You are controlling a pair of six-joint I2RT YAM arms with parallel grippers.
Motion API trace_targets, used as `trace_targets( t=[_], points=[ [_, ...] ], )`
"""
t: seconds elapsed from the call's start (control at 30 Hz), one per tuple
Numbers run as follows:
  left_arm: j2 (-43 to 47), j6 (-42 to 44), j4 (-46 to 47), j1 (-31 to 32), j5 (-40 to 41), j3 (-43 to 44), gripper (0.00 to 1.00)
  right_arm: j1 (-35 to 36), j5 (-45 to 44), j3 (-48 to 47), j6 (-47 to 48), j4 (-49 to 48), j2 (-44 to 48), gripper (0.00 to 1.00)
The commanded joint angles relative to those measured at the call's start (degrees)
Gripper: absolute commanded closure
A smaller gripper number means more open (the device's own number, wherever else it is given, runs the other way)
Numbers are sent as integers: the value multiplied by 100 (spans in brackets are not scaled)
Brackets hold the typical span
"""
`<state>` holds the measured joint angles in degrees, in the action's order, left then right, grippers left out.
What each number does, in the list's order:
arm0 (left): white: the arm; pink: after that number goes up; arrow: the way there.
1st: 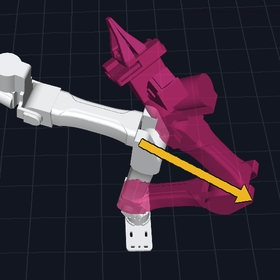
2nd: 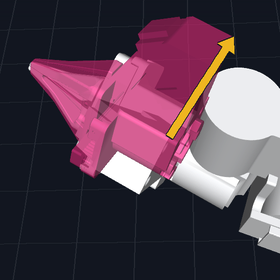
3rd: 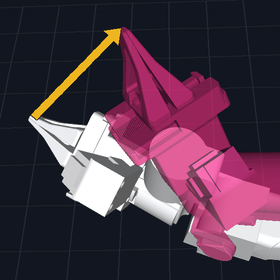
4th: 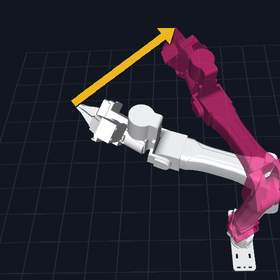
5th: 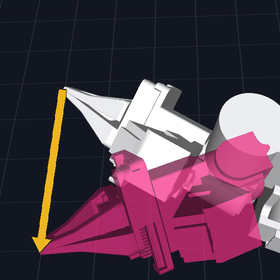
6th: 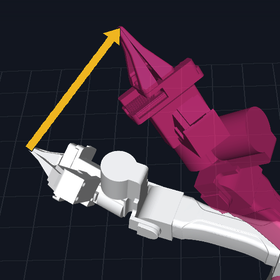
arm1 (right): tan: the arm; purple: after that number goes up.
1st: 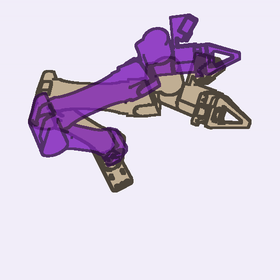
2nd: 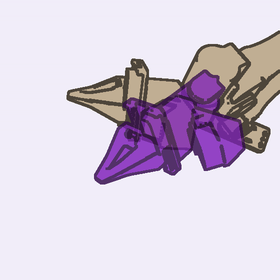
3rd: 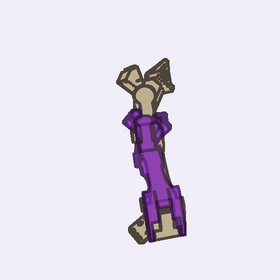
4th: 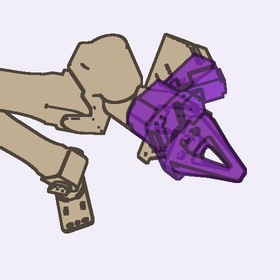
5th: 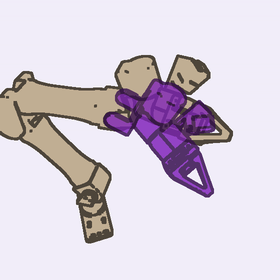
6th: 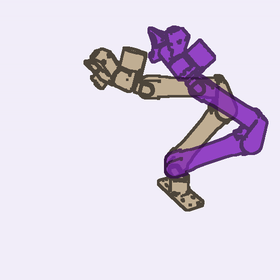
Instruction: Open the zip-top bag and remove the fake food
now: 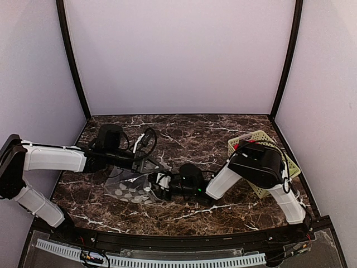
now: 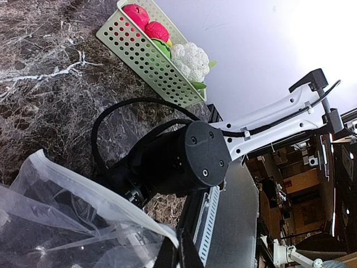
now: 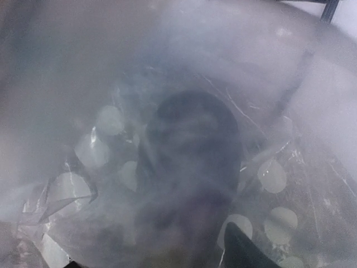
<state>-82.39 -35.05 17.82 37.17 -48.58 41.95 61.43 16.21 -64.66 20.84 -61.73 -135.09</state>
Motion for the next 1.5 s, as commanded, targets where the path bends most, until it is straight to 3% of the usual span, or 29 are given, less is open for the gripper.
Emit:
trace_targets(
  t=[0.0, 0.23, 0.57, 0.87, 1.47],
  points=[
    [54, 79, 0, 27, -188, 65, 99, 6, -207, -72, -315, -84, -351, 45],
    [151, 164, -168, 23, -112, 88, 99, 25, -200, 125, -403, -304, -207, 54],
    [-55, 410, -415, 27, 477, 94, 99, 149, -417, 1091, -560, 6, 1069, 66],
    [-93, 564, -566, 27, 861, 120, 99, 223, -708, 1381, -926, 1526, 2119, 76],
    [-167, 629, -803, 27, 1524, 392, 99, 334, -1204, 2080, -1824, 4758, 4523, 76]
  ],
)
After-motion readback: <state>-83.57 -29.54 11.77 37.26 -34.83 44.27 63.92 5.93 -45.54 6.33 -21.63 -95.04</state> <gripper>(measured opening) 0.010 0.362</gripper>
